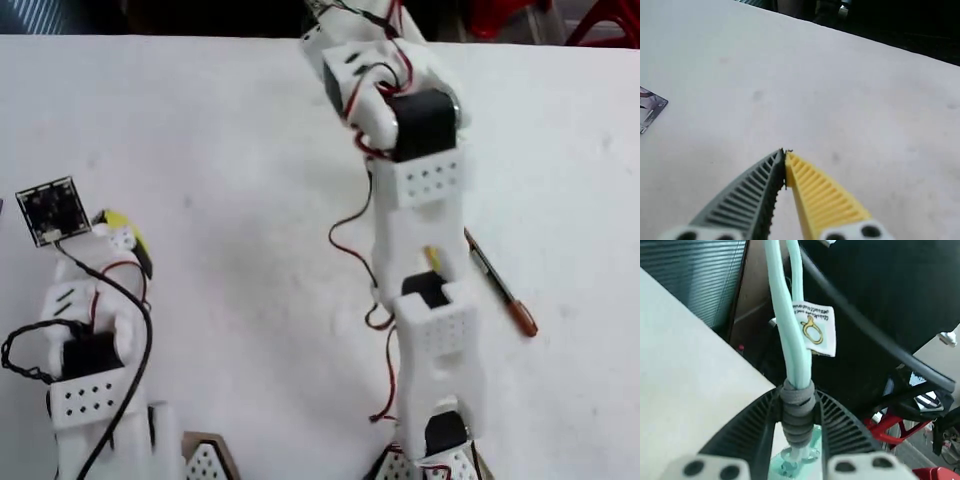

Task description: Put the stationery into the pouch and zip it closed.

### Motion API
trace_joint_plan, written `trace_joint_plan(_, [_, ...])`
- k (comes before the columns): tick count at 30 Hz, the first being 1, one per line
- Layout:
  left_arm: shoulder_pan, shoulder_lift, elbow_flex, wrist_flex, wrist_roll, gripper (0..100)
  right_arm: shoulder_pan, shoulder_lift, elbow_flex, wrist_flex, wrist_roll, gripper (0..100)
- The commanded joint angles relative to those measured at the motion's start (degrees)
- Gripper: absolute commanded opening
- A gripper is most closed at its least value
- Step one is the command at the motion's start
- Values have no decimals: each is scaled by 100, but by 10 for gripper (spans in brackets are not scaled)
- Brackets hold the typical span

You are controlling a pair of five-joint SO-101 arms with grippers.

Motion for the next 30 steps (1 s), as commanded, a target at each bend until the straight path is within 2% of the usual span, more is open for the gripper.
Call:
trace_joint_plan(1, [154, -127, -44, -281, 53, 24, 13, -989, -176, 40, -62, 17])
trace_joint_plan(9, [338, -127, 70, -334, 44, 24, -40, -1886, 88, 233, -123, 17])
trace_joint_plan(17, [497, -127, 105, -334, -316, 24, -57, -1727, 273, 637, -1099, 17])
trace_joint_plan(23, [611, -127, 132, -325, -316, 24, -127, -1552, 220, 892, -1160, 17])
trace_joint_plan(30, [620, -127, 132, -325, -316, 24, -532, -1490, 264, 1200, -1125, 17])
